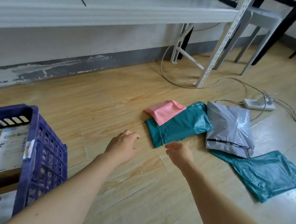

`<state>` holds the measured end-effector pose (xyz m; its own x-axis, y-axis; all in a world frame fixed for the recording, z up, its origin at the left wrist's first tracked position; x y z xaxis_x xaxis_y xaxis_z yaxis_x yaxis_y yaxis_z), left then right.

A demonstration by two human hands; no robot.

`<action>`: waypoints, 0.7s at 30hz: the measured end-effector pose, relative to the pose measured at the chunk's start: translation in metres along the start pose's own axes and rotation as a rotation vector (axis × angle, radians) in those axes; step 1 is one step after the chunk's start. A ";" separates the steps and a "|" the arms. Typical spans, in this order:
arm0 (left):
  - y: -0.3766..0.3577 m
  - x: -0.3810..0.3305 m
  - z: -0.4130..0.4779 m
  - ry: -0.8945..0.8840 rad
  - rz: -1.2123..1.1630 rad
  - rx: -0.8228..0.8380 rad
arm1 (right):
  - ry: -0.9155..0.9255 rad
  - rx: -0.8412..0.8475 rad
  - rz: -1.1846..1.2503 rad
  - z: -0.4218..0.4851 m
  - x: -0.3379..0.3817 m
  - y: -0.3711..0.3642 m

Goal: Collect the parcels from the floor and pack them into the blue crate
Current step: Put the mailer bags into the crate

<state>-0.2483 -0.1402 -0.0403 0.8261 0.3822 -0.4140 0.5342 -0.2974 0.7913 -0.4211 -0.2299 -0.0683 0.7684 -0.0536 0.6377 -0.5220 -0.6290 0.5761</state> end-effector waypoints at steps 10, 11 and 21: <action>-0.017 -0.014 0.061 -0.047 0.000 0.051 | -0.074 0.036 0.245 0.058 -0.034 -0.010; -0.018 -0.014 0.068 -0.053 -0.003 0.057 | -0.097 0.042 0.283 0.065 -0.037 -0.011; -0.033 0.008 0.122 -0.040 -0.008 0.109 | 0.011 -0.033 -0.186 0.133 -0.018 -0.021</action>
<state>-0.2374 -0.2344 -0.1246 0.8271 0.3506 -0.4394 0.5553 -0.3884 0.7354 -0.3752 -0.3189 -0.1597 0.8488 0.0692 0.5242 -0.3837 -0.6015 0.7007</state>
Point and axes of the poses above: each hand's wrist, its own z-axis towards the middle knuckle, its own y-axis out of the back of the hand, x = y × z, the point moved 5 cm from there along z, towards the middle knuckle, and after that the axes turned 11 degrees about x, right-handed, at the moved point
